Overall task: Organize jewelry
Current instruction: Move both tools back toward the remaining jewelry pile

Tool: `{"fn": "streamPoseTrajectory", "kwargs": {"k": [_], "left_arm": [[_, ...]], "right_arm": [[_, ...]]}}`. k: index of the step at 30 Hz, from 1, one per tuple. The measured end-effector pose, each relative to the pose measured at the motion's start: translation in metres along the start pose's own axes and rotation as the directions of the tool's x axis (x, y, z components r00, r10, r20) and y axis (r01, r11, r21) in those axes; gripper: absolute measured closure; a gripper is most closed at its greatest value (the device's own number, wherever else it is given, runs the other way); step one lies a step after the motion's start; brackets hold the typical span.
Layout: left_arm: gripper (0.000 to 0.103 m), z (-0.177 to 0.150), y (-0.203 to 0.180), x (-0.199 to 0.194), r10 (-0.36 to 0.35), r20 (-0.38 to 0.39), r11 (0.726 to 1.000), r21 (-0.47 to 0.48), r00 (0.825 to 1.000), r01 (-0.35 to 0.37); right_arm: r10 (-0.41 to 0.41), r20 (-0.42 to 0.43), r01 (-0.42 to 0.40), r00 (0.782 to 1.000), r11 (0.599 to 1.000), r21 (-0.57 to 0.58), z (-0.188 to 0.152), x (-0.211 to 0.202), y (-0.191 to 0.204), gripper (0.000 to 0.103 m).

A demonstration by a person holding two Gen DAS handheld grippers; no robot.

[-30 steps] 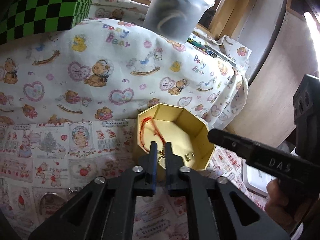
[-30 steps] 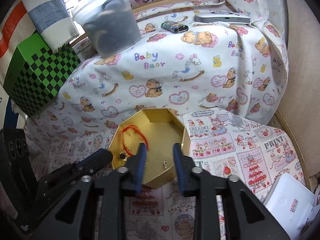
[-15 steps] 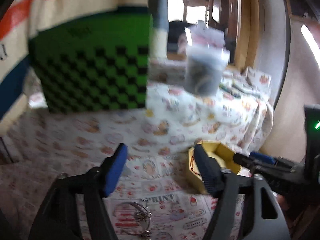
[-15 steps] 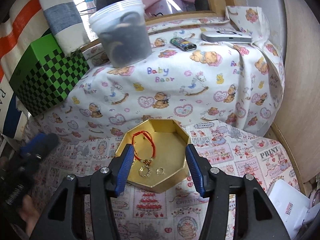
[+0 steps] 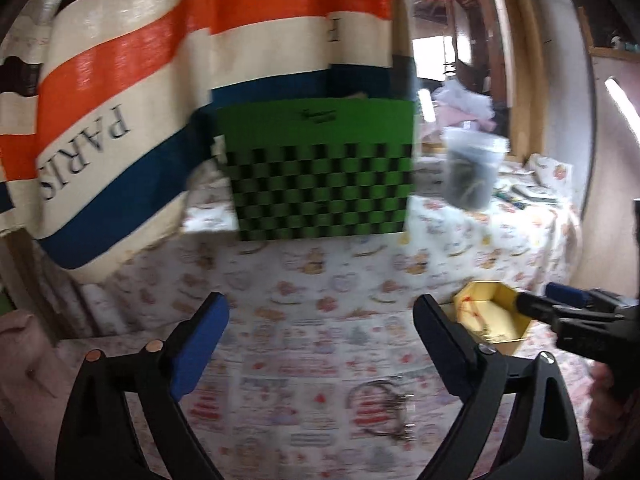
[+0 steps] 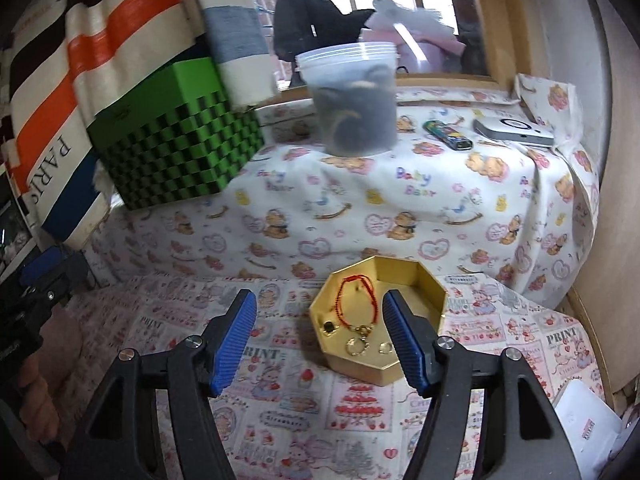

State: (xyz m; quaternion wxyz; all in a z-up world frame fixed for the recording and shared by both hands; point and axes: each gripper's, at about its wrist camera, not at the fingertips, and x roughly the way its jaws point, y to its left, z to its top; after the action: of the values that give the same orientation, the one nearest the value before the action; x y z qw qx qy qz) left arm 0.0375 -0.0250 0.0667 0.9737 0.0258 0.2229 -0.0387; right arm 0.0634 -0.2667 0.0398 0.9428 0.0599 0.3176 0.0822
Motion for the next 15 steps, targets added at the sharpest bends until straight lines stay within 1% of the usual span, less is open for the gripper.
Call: {"fn": "streamPoseTrajectory", "kwargs": {"k": [1, 3, 6, 10, 15], "left_arm": [[0.009, -0.003, 0.005, 0.003, 0.013, -0.010, 1.000, -0.013, 1.000, -0.014], [0.009, -0.009, 0.014, 0.012, 0.006, -0.038, 0.999, -0.051, 0.999, -0.008], [0.009, -0.021, 0.022, 0.027, -0.031, -0.095, 0.994, -0.108, 0.995, 0.020], [0.009, -0.037, 0.026, 0.039, -0.080, -0.159, 0.986, -0.156, 0.984, 0.055], [0.008, -0.045, 0.026, 0.044, -0.057, -0.182, 0.989, -0.147, 0.982, 0.030]], "right_arm": [[-0.001, -0.002, 0.001, 1.000, 1.000, -0.008, -0.001, 0.001, 0.002, 0.035], [-0.007, -0.010, 0.007, 1.000, 1.000, -0.020, -0.003, 0.005, 0.005, 0.034], [-0.012, -0.024, 0.012, 1.000, 0.999, -0.031, -0.005, 0.010, 0.007, 0.034], [-0.029, -0.039, 0.027, 0.999, 0.999, -0.037, -0.006, 0.015, 0.008, 0.034], [-0.041, -0.059, 0.039, 0.997, 0.999, -0.037, -0.010, 0.022, 0.009, 0.034]]}}
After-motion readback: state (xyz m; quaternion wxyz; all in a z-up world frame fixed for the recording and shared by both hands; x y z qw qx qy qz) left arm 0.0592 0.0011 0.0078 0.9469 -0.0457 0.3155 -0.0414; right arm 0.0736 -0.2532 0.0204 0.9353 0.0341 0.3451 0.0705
